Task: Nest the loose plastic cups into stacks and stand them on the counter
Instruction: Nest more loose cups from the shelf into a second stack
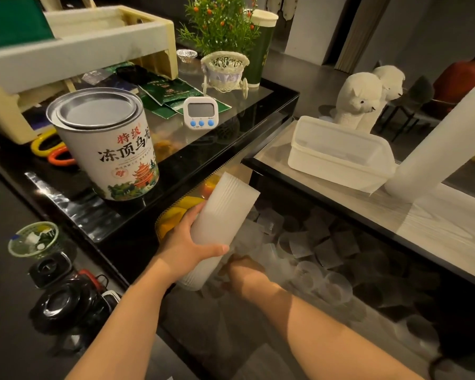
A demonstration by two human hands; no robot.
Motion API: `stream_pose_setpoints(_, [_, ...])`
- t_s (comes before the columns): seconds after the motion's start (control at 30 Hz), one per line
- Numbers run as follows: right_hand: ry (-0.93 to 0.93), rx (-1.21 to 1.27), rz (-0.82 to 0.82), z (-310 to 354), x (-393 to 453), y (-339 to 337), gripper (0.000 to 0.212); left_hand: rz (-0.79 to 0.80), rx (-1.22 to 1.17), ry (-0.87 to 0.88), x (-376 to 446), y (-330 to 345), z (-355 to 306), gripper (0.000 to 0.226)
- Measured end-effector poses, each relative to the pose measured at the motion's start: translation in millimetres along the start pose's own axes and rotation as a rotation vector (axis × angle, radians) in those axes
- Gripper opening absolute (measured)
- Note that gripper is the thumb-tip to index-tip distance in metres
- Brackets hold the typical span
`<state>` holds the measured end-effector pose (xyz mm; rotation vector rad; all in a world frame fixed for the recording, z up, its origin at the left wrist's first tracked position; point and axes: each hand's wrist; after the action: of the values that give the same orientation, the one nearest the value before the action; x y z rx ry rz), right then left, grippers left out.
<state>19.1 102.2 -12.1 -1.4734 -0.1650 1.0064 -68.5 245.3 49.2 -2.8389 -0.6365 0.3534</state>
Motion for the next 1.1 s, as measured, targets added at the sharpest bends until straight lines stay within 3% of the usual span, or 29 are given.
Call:
stream_pose_setpoints(0.17, [0.097, 0.003, -0.053, 0, 2, 11, 0.036, 0.038, 0.063, -0.038, -9, -4, 3, 0.105])
stream_pose_setpoints(0.37, [0.084, 0.573, -0.297, -26, -18, -16, 0.015, 0.069, 0.127, -0.063, -13, -10, 5, 0.101])
stream_pose_setpoints(0.5, [0.113, 0.922, -0.535, -52, -43, -57, 0.041, 0.109, 0.128, -0.039, -16, -6, 5, 0.093])
stream_pose_setpoints(0.63, [0.072, 1.202, -0.802, -72, -80, -103, 0.034, 0.183, 0.141, -0.001, -22, 1, 0, 0.096])
stream_pose_setpoints(0.7, [0.02, 1.336, -0.858, -74, -93, -119, 0.027, 0.213, 0.151, 0.024, -24, 6, -3, 0.094])
stream_pose_setpoints(0.9, [-0.042, 1.229, -0.764, -65, -101, -125, 0.03, 0.261, 0.196, 0.086, -30, 20, -14, 0.09])
stream_pose_setpoints(1.1, [-0.082, 1.132, -0.772, -63, -99, -124, 0.031, 0.26, 0.156, 0.098, -31, 28, -18, 0.089])
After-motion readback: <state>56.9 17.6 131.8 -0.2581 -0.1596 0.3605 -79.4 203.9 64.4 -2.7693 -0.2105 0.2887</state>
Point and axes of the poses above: each hand's wrist, its own x-axis towards the middle knuckle, its own y-axis out of the palm, z = x × y, and after that the axes turned 2 degrees about -x, right-handed
